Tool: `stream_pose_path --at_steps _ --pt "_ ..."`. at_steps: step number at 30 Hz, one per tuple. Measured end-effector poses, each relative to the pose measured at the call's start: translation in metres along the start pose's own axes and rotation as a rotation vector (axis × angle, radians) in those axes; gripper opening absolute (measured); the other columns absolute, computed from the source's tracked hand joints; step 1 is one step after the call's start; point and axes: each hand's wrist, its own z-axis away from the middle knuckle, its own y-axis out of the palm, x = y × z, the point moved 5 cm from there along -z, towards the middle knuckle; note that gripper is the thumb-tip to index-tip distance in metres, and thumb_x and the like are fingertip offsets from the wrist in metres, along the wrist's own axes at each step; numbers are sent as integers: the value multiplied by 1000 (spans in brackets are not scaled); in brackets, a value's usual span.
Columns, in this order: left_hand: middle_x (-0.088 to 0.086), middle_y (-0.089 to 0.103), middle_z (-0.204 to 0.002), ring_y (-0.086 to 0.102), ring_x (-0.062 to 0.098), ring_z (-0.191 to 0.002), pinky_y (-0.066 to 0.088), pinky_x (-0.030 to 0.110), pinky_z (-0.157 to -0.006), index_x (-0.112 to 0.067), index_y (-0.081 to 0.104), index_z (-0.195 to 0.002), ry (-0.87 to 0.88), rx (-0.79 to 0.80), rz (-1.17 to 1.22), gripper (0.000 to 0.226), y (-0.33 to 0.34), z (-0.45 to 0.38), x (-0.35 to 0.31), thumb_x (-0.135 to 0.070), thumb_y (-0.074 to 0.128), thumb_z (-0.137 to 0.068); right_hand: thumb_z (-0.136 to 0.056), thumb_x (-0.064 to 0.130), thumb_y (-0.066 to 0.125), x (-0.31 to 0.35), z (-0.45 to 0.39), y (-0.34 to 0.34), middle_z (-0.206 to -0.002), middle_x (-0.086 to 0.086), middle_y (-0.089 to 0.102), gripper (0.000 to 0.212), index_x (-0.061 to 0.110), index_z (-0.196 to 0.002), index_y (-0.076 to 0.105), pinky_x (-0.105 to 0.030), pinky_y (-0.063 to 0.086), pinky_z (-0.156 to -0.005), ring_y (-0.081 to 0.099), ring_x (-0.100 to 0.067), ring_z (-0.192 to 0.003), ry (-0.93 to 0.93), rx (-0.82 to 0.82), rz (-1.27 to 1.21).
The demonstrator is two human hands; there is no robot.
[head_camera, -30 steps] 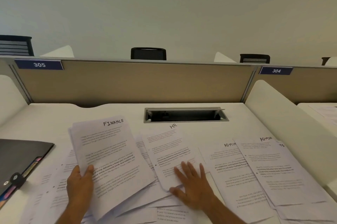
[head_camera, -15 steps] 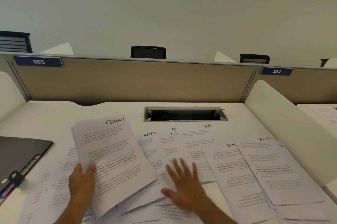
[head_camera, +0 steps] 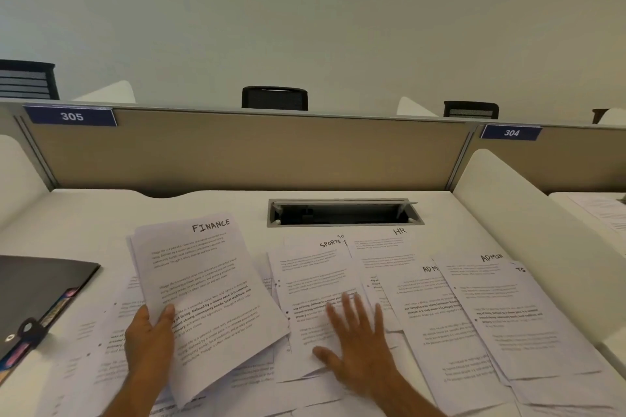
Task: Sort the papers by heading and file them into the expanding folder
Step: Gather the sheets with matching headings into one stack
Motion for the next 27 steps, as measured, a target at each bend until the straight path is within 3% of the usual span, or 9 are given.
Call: stream_pose_path --at_steps 4,8,11,14,16,18,23,25,27 --pt "8 64 -107 58 30 -95 47 43 -86 -11 60 -125 0 2 6 26 -2 1 -2 -21 57 -101 -80 90 21 -7 1 9 -140 -17 58 101 14 -131 65 -62 11 -112 40 -34 -142 105 90 -21" --pt "8 63 -108 58 30 -97 48 48 -92 -12 60 -127 1 1 -12 27 -5 2 0 -21 57 -101 -64 96 -13 -33 0 12 -164 -18 -11 132 6 -156 14 -65 -26 -109 -21 -35 -150 271 215 34" --pt "8 64 -110 60 32 -97 50 49 -92 -13 59 -127 -21 19 -12 27 -3 4 2 -22 57 -101 -64 95 -13 -34 -5 3 -162 -19 -22 127 9 -156 -2 -61 -28 -110 -28 -34 -148 303 185 -56" --pt "9 68 -110 64 28 -93 51 42 -86 -16 61 -123 -23 117 31 24 9 12 -2 -22 59 -100 -69 95 22 -8 -18 -11 -167 -11 3 118 19 -159 9 -48 3 -124 0 -28 -154 260 155 -593" --pt "7 70 -108 67 30 -97 52 41 -87 -17 63 -120 -30 208 84 21 24 22 -9 -20 61 -99 -70 80 59 10 -25 -25 -154 -4 43 104 24 -153 31 -37 37 -112 42 -21 -140 319 190 -1097" --pt "8 73 -107 69 32 -100 55 47 -92 -12 66 -118 -45 291 142 21 40 36 -18 -15 62 -97 -76 55 76 21 -33 -34 -133 -1 62 74 24 -139 50 -34 47 -99 59 -17 -121 371 236 -1401" --pt "6 77 -104 74 26 -94 59 48 -84 -14 66 -114 -56 493 171 19 64 58 -32 -23 59 -100 -92 7 67 11 -48 -40 -104 -7 77 24 6 -116 68 -42 62 -78 75 -28 -93 395 294 -1597" --pt "3 76 -98 73 23 -90 58 43 -74 -21 67 -103 127 449 -76 23 54 52 -31 -40 53 -100 -92 5 66 -7 -50 -41 -101 -10 78 21 5 -113 68 -39 62 -69 75 -30 -89 456 218 -1653" --pt "-3 71 -118 63 21 -115 49 38 -92 -28 65 -116 349 345 -533 46 38 37 -17 -62 42 -94 -91 3 66 -31 -49 -39 -100 -13 77 18 4 -109 69 -38 62 -67 75 -32 -87 553 96 -1707"
